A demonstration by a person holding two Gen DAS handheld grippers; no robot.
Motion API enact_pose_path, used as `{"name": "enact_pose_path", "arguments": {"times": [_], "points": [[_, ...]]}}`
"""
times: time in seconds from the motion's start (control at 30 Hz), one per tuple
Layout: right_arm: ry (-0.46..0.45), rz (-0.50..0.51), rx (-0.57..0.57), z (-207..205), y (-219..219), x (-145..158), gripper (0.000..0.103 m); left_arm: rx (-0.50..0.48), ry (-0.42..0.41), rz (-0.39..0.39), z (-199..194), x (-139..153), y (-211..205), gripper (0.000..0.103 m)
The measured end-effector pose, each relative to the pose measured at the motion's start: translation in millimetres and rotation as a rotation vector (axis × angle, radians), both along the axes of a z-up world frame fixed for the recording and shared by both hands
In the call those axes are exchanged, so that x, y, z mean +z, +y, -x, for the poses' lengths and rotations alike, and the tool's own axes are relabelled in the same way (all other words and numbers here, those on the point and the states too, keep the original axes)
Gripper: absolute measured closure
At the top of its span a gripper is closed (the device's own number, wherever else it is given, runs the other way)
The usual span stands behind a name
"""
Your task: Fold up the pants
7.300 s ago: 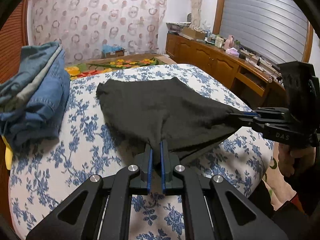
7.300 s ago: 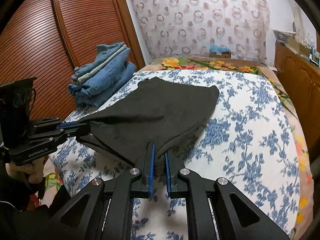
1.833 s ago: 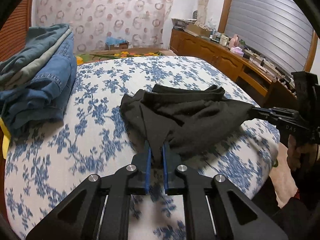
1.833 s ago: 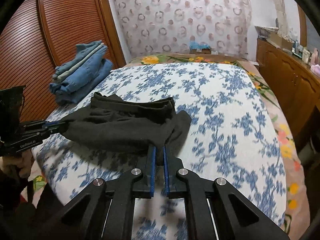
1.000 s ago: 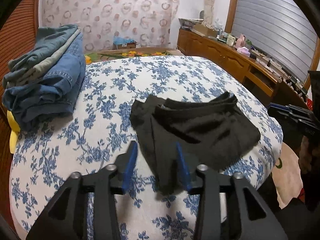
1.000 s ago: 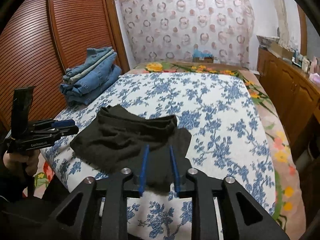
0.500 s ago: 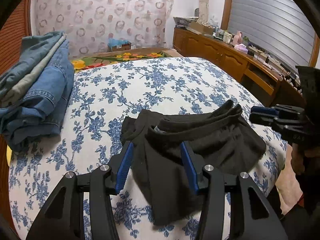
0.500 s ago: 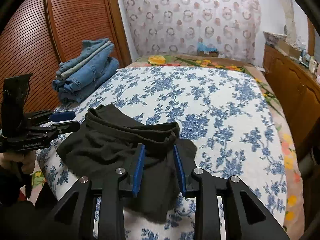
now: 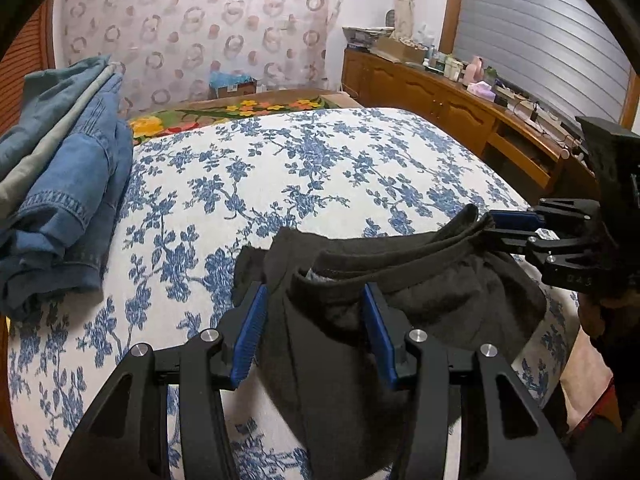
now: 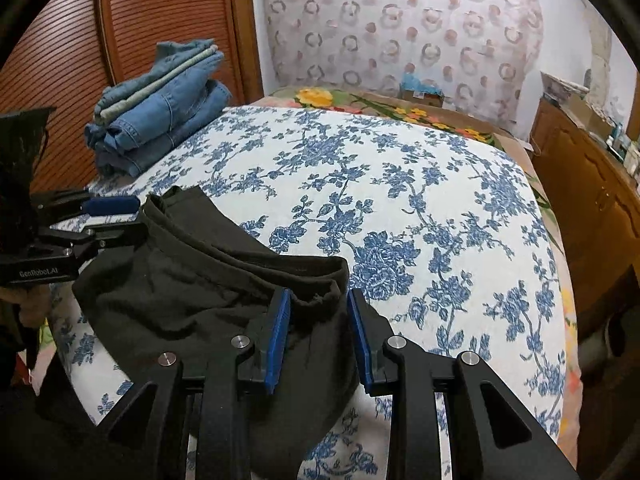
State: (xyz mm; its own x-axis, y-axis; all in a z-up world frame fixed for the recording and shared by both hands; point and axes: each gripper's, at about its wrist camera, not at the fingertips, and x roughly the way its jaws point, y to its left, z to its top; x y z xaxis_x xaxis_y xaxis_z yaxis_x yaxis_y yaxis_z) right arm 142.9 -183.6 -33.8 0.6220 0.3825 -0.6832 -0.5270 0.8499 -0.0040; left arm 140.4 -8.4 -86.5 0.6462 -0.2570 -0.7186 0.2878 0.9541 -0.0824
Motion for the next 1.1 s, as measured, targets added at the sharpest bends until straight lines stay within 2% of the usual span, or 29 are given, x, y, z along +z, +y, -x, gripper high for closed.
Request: {"name": "enact_pose_path", "arguments": {"times": [0.1,0.13,0.17,0.2,0.27,0.43,0.53,0.77,0.87,0.93,1.0,1.1], "points": [[0.008,-0.007,0.021,-4,4,0,0.073,-0.013,-0.002,0.01,-5,0,-1,0.056],[0.005,-0.011,0.025,-5,4,0,0.073,-0.023,0.002,0.012,-7,0,-1,0.064],[0.001,-0.022,0.028,-6,5,2,0.077,-0.029,0.012,0.008,-9,-1,-2,0.07],[0.0,-0.034,0.03,-6,4,3,0.088,-0.034,0.022,0.004,-12,-2,-4,0.077],[-0.014,-0.058,0.035,-6,2,6,0.09,-0.04,0.018,-0.001,-13,-1,-6,0.088],[-0.098,-0.117,-0.032,1,-7,13,0.092,-0.05,-0.042,0.018,-14,16,-7,0.092],[-0.06,-0.132,-0.052,-5,-7,8,0.092,-0.04,-0.058,0.022,-19,24,-9,0.092],[-0.02,-0.069,-0.056,-12,7,-3,0.091,-0.005,-0.019,-0.007,-26,18,-5,0.087],[-0.017,-0.077,-0.072,-12,6,0,0.084,0.027,-0.006,0.005,-26,15,4,0.072],[-0.026,-0.097,-0.086,-10,1,4,0.076,0.061,0.019,0.008,-27,14,10,0.056],[-0.039,-0.109,-0.098,-5,-4,10,0.067,0.061,0.036,0.04,-27,13,17,0.052],[-0.063,-0.117,-0.099,5,-10,15,0.059,0.067,0.025,0.035,-22,14,19,0.051]]}}
